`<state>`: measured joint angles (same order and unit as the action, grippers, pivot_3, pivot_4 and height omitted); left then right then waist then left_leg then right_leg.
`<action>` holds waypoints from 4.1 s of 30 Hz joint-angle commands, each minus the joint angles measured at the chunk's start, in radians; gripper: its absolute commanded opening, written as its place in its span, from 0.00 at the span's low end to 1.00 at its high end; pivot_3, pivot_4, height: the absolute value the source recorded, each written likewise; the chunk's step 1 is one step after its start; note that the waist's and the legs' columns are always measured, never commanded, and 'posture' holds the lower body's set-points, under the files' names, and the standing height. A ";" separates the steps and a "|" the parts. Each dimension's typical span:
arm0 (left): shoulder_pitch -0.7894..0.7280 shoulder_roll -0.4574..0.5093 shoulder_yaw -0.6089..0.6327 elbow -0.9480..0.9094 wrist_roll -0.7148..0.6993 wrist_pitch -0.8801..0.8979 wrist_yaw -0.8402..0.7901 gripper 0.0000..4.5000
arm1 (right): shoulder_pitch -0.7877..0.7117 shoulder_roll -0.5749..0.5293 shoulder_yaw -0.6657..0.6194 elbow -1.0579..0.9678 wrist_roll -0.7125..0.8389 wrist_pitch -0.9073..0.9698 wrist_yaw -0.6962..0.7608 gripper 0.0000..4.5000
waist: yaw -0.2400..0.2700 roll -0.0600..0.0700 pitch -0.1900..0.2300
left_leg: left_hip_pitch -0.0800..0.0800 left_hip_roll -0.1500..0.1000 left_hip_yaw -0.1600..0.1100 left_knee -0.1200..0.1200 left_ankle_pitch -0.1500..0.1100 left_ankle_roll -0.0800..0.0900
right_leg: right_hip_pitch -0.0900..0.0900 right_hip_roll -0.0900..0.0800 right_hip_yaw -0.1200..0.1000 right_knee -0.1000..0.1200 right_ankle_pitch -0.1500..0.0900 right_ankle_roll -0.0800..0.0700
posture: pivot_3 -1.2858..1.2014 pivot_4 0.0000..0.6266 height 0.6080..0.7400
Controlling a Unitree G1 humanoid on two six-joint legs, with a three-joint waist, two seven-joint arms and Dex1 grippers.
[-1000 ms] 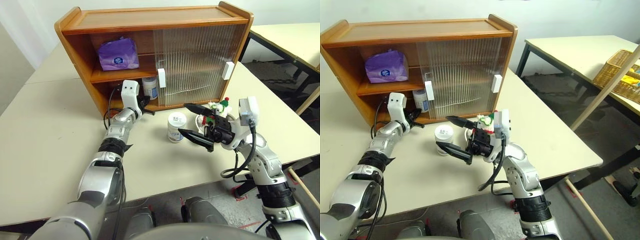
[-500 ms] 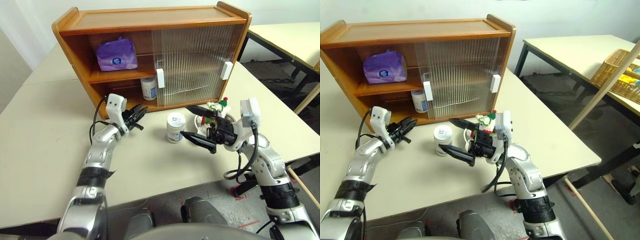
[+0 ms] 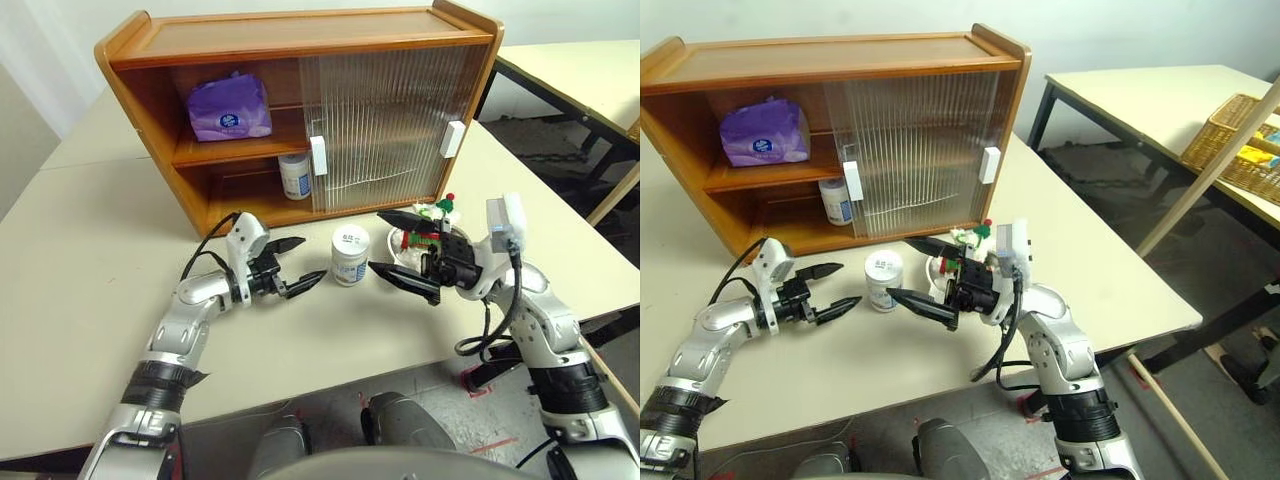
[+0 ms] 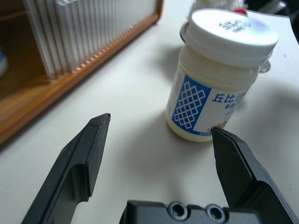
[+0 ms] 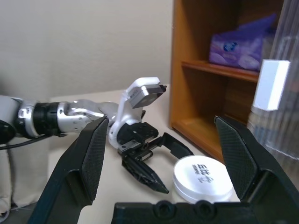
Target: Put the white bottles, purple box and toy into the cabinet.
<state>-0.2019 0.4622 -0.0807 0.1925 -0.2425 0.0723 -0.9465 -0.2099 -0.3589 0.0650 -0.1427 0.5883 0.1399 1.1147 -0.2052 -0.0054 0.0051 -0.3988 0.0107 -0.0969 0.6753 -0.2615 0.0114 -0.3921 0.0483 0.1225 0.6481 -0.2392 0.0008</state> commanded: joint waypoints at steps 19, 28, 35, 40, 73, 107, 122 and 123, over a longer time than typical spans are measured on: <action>-0.127 -0.164 -0.126 0.232 0.062 0.006 -0.031 0.99 | 0.010 -0.003 0.019 0.005 -0.040 -0.017 -0.019 1.00 | -0.001 0.002 -0.001 | 0.000 -0.002 0.001 0.001 0.001 0.003 | 0.002 -0.002 0.000 0.000 0.001 0.004 | 0.41 0.00 1.00; -0.113 -0.177 -0.118 0.243 0.071 0.024 0.005 0.70 | 0.010 -0.005 0.020 0.008 -0.042 -0.018 -0.019 1.00 | -0.001 0.003 -0.002 | 0.002 -0.004 0.001 0.002 0.002 0.005 | 0.005 -0.004 0.000 0.000 -0.002 0.011 | 0.41 0.00 1.00; -0.103 -0.175 -0.022 0.242 0.063 -0.071 0.124 0.70 | 0.007 -0.006 0.020 0.013 -0.042 -0.018 -0.017 1.00 | -0.003 0.004 -0.003 | 0.002 -0.004 0.001 0.002 0.002 0.005 | 0.005 -0.004 0.000 0.000 -0.003 0.012 | 0.41 0.00 1.00; -0.090 -0.166 0.064 0.278 0.083 -0.177 0.274 0.70 | 0.007 -0.005 0.022 0.017 -0.043 -0.018 -0.014 1.00 | -0.006 0.004 -0.003 | 0.002 -0.003 0.001 0.002 0.003 0.004 | 0.004 -0.001 0.000 0.000 -0.002 0.014 | 0.42 0.00 1.00; -0.360 -0.139 0.212 0.598 0.112 -0.193 0.644 0.70 | -0.016 -0.006 0.031 0.035 -0.046 -0.021 0.009 1.00 | 0.012 0.002 -0.002 | 0.002 -0.008 0.002 0.003 0.004 0.005 | 0.005 0.003 0.001 0.000 0.004 0.008 | 0.42 0.00 1.00; -0.592 -0.138 0.233 0.933 0.133 -0.160 0.735 1.00 | -0.007 0.017 0.045 0.034 -0.055 -0.040 -0.017 1.00 | -0.006 0.000 0.000 | 0.002 -0.010 0.004 0.004 0.011 0.003 | 0.005 0.006 0.001 0.000 0.005 0.018 | 0.41 0.00 1.00; -0.336 -0.171 0.227 0.553 0.098 -0.087 0.683 1.00 | -0.004 0.010 0.044 0.040 -0.053 -0.045 -0.011 1.00 | -0.009 0.000 0.000 | 0.002 -0.013 0.008 0.003 0.011 0.003 | 0.005 0.006 -0.001 0.000 0.005 0.019 | 0.42 0.00 1.00; -0.297 -0.171 0.225 0.488 0.096 -0.065 0.685 1.00 | -0.006 0.010 0.043 0.044 -0.052 -0.046 -0.010 1.00 | -0.009 -0.001 0.000 | 0.002 -0.014 0.010 0.004 0.011 0.003 | 0.005 0.006 -0.002 0.000 0.005 0.019 | 0.42 0.00 1.00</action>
<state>-0.5282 0.2944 0.1485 0.7558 -0.1435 -0.0315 -0.2593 -0.2154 -0.3464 0.1054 -0.1057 0.5464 0.1003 1.0992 -0.2144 -0.0059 0.0052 -0.3968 -0.0035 -0.0842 0.6789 -0.2501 0.0145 -0.3868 0.0545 0.1206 0.6479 -0.2344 0.0198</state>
